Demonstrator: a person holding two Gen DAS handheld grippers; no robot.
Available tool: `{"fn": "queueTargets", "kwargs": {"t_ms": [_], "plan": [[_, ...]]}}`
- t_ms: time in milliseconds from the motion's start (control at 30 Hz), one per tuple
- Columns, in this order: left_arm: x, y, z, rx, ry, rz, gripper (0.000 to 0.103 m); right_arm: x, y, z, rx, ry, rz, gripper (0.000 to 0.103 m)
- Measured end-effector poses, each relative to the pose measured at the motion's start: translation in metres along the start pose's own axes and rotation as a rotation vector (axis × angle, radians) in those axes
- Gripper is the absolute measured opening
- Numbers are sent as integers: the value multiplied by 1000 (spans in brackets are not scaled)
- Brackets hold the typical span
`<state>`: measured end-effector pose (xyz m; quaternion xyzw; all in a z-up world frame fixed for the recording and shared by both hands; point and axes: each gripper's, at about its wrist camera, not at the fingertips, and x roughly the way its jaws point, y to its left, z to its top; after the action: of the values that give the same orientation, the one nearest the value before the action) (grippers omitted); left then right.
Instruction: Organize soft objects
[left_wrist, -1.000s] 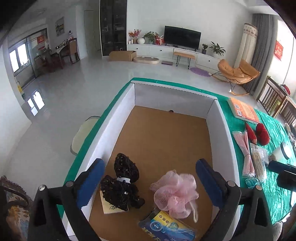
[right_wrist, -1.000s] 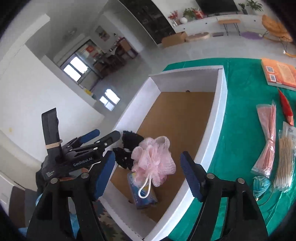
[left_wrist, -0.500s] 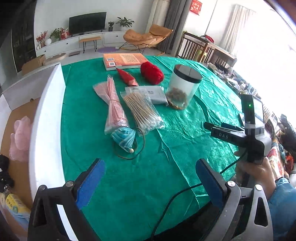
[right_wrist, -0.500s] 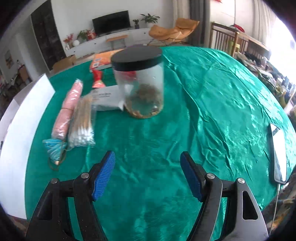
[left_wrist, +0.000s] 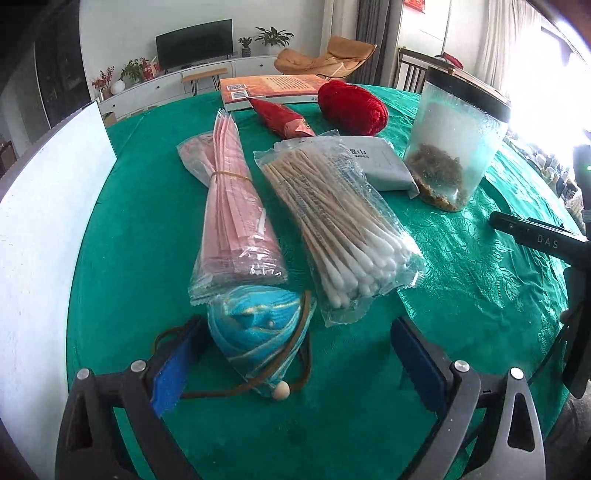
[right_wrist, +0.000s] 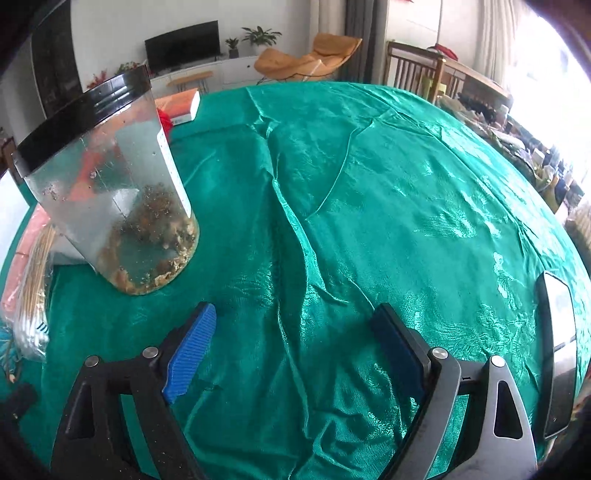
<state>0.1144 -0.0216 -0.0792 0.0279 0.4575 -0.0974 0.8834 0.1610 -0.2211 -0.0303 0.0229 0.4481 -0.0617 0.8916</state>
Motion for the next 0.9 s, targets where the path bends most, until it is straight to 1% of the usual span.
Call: {"fn": "queueTargets", "kwargs": {"t_ms": [67,100,900], "plan": [[2,-1,0,17,-1,10,103,1,0,0,-1,0,-1,89],[3,-2,0,25,5,15,103,1,0,0,0,0,0,89],[5,-2,4,22,6,18,103,0,0,0,0,0,0,89]]}}
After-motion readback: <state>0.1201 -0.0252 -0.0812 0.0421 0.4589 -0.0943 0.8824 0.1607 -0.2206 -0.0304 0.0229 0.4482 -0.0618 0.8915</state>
